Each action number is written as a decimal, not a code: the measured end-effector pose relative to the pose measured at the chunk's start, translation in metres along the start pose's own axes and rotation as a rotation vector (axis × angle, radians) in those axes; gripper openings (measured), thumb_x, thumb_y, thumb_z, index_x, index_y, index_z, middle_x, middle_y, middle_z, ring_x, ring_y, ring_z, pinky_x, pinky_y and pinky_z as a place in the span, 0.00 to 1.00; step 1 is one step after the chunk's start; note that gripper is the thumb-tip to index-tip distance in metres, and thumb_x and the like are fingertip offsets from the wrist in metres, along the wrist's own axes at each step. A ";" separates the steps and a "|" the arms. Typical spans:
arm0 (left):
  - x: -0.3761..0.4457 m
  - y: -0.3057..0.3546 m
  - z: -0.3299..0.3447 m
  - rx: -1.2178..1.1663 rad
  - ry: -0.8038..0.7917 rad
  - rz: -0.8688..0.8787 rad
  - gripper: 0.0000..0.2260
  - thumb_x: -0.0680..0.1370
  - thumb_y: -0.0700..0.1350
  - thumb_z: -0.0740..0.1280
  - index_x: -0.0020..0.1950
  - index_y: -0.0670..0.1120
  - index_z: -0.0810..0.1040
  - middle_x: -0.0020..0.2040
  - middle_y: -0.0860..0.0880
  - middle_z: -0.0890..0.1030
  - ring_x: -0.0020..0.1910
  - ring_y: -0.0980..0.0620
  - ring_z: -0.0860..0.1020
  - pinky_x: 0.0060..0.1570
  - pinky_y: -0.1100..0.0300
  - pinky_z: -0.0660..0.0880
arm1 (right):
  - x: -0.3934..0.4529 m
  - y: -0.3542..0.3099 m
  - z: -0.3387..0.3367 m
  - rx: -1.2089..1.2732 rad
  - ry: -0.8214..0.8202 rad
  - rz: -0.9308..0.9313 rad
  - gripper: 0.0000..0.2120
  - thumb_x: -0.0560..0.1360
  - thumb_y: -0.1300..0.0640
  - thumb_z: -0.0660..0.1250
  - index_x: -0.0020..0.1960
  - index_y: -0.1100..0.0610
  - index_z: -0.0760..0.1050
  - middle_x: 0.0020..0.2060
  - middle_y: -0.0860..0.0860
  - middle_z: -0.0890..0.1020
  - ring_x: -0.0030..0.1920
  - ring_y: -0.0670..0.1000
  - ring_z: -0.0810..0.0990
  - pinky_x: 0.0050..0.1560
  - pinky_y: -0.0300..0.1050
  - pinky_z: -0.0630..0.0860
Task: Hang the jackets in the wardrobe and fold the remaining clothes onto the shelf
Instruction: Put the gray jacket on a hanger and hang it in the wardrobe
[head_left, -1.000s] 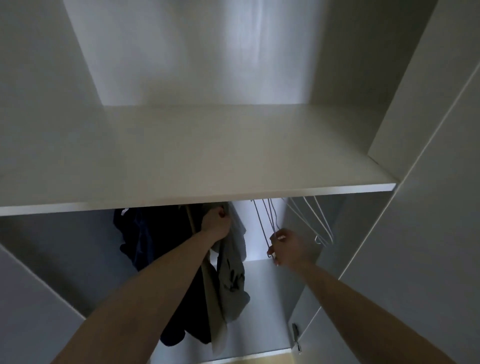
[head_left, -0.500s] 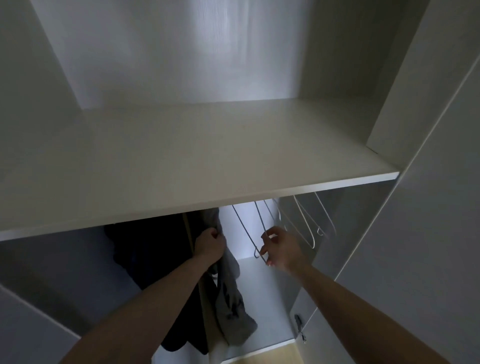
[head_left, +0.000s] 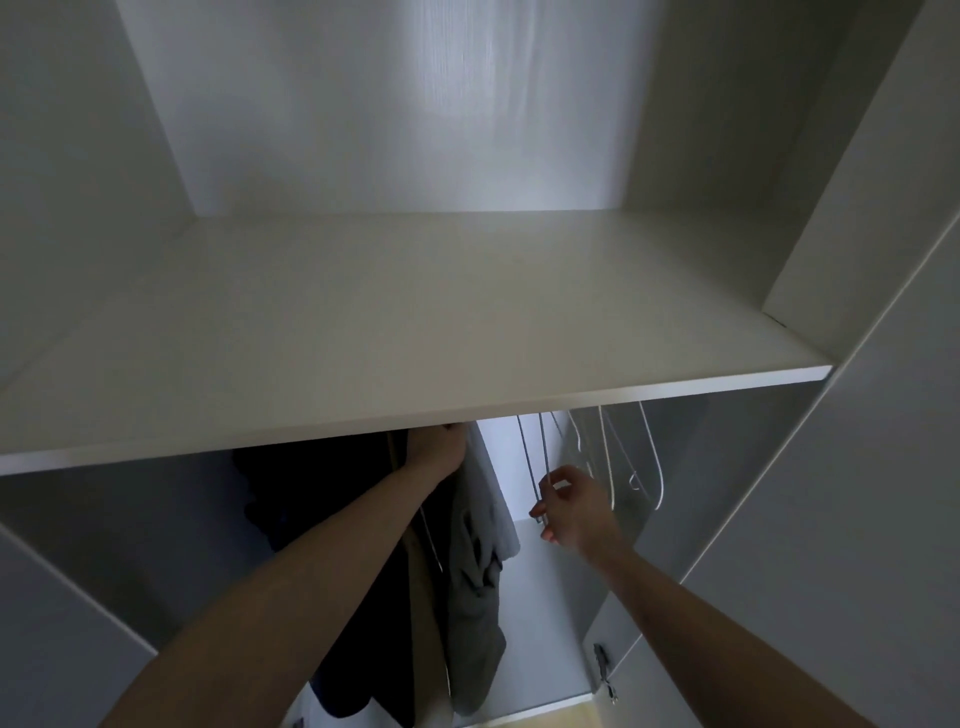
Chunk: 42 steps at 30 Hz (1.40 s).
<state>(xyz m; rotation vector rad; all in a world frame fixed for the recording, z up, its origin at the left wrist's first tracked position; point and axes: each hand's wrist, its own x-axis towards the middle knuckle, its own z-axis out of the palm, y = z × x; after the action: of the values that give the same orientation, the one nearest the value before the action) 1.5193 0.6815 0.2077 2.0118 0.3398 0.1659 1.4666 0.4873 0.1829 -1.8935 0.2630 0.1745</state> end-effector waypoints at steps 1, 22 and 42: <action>0.004 -0.001 -0.001 0.025 -0.005 0.003 0.15 0.84 0.44 0.61 0.68 0.40 0.77 0.69 0.41 0.77 0.70 0.42 0.73 0.72 0.52 0.66 | 0.000 0.000 0.000 0.021 -0.002 0.001 0.02 0.80 0.60 0.65 0.50 0.57 0.77 0.32 0.56 0.85 0.23 0.51 0.79 0.26 0.41 0.74; -0.024 -0.043 -0.027 0.057 -0.130 -0.085 0.12 0.78 0.45 0.71 0.60 0.44 0.76 0.50 0.48 0.81 0.50 0.42 0.83 0.57 0.49 0.79 | -0.036 -0.017 0.024 0.112 0.040 -0.091 0.05 0.82 0.56 0.65 0.50 0.55 0.77 0.33 0.55 0.86 0.22 0.47 0.77 0.23 0.36 0.71; -0.125 -0.052 -0.046 0.053 -0.201 0.182 0.09 0.78 0.39 0.71 0.48 0.54 0.80 0.46 0.54 0.82 0.39 0.60 0.78 0.43 0.68 0.72 | -0.133 0.026 -0.019 -0.285 0.099 -0.227 0.07 0.83 0.50 0.62 0.50 0.46 0.78 0.31 0.39 0.85 0.23 0.47 0.80 0.26 0.35 0.75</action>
<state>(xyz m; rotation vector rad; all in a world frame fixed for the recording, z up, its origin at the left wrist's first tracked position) 1.3796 0.7032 0.1860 2.0902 0.0342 0.0680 1.3308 0.4736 0.1986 -2.2015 0.0910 -0.0375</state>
